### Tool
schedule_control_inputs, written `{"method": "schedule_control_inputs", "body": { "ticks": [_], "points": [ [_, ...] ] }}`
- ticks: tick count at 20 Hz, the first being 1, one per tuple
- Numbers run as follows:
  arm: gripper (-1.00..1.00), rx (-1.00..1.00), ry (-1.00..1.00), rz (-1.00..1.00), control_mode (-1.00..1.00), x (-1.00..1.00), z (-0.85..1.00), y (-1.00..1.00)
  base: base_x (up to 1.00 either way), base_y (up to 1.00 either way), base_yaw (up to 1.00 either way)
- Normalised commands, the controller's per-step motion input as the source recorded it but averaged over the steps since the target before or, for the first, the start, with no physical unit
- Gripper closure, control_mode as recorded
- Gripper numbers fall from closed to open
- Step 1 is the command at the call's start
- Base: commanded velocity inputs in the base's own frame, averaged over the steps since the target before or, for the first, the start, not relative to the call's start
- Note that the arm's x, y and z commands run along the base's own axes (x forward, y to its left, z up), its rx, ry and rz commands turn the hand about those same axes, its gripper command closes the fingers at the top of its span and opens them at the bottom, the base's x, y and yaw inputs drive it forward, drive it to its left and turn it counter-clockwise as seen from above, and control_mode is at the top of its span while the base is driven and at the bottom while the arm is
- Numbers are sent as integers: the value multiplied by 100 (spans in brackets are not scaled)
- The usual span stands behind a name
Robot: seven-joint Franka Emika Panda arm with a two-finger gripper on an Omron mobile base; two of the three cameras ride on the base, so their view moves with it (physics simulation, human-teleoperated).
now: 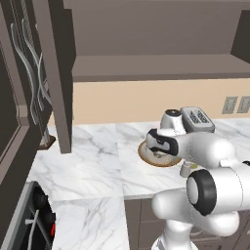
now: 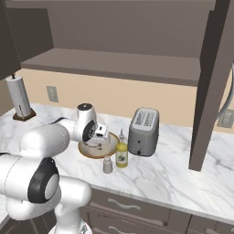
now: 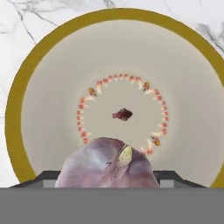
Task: Retrieve the bottle and the shaker from the cabinet and place them next to the mixing bowl on the counter. Then add garlic from the fridge to the mixing bowl.
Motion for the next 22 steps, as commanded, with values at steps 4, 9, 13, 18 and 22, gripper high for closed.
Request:
{"method": "schedule_control_inputs", "body": {
  "ticks": [4,9,13,18,22],
  "points": [
    [100,0,0,0,-100,21,-26,-15,0,0,0],
    [100,0,0,0,-100,21,0,0,0,0,0],
    [100,0,0,0,-100,37,0,0,0,0,0],
    [100,0,0,0,-100,0,-24,0,0,0,0],
    [100,0,0,0,-100,0,-24,0,0,0,0]
  ]
}}
